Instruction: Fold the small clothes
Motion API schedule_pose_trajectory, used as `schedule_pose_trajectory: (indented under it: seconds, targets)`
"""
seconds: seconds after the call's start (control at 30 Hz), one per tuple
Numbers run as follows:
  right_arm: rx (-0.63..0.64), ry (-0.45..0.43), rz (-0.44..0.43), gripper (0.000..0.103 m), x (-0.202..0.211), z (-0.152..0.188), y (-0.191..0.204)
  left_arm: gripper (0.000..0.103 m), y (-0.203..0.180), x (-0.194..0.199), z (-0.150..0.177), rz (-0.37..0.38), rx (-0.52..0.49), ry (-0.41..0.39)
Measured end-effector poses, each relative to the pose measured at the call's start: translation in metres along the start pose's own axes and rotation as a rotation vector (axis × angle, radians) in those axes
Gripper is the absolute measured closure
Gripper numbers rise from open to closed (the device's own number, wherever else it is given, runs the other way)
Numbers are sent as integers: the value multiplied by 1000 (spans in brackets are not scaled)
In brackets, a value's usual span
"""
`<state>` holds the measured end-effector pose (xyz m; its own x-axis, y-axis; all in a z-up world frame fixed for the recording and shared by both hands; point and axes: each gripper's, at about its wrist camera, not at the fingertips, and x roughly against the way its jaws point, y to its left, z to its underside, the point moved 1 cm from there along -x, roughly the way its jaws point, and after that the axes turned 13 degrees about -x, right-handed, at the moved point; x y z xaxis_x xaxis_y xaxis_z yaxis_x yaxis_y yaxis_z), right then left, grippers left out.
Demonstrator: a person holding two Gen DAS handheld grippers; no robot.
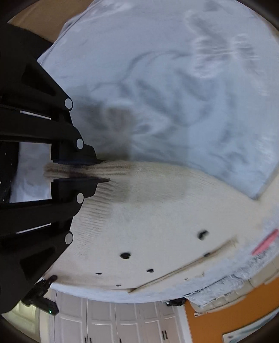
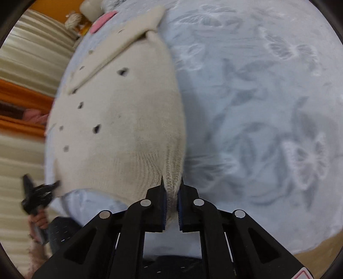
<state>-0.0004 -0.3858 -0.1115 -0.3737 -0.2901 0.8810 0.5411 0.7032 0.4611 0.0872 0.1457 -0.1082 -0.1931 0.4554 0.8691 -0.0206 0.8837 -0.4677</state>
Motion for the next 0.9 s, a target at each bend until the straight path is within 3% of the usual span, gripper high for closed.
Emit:
schedule_pose_trajectory:
  seconds: [0.07,0.13,0.17,0.23,0.27,0.3,0.33,0.37,0.43,0.5,0.57,0.63,0.67,0.7,0.73,0.77,0.9]
  targets:
    - [48,0,0,88,-2,-2,15,90,1,9,-2,50,41,-65]
    - [69,13,42,84,-9,-3,26,55,-10,12,-6,30,12,-90]
    - [65,32,63,75,-15,-4,28,23,-16,10,-9,-9,-9,-84]
    - [24,78,81,69,-30,-7,27,26,-26,-3,-16,-43,-43,-34]
    - [18,91,79,88,-30,-4,22,45,-30,-11,-17,-24,-57,-3]
    - [27,104,74,95,-32,-3,23,72,-33,-17,-17,-29,-70,19]
    - [61,103,97,95,-25,6,16,86,-37,-20,-18,-46,-92,46]
    - [103,98,129,95,-21,11,18,94,-39,-21,-18,-37,-101,71]
    - [175,100,185,95,-15,23,23,95,-37,-18,-15,-43,-108,85]
    - [214,66,260,94,-12,28,23,91,-30,-13,-14,-36,-99,92]
    - [228,-16,336,88,-4,28,27,87,-14,-2,-13,22,-34,69]
    - [236,-151,352,79,10,25,44,60,3,14,-29,42,41,-17]
    - [237,-213,310,65,17,23,56,40,12,26,-41,31,74,-87]
    - [236,-251,274,56,20,22,64,30,20,36,-56,17,109,-160]
    - [235,-310,214,42,23,20,78,29,32,48,-76,3,158,-257]
    - [245,-356,160,38,22,19,92,26,39,54,-94,5,194,-320]
    - [315,-431,44,35,0,15,129,22,85,63,-184,-12,346,-461]
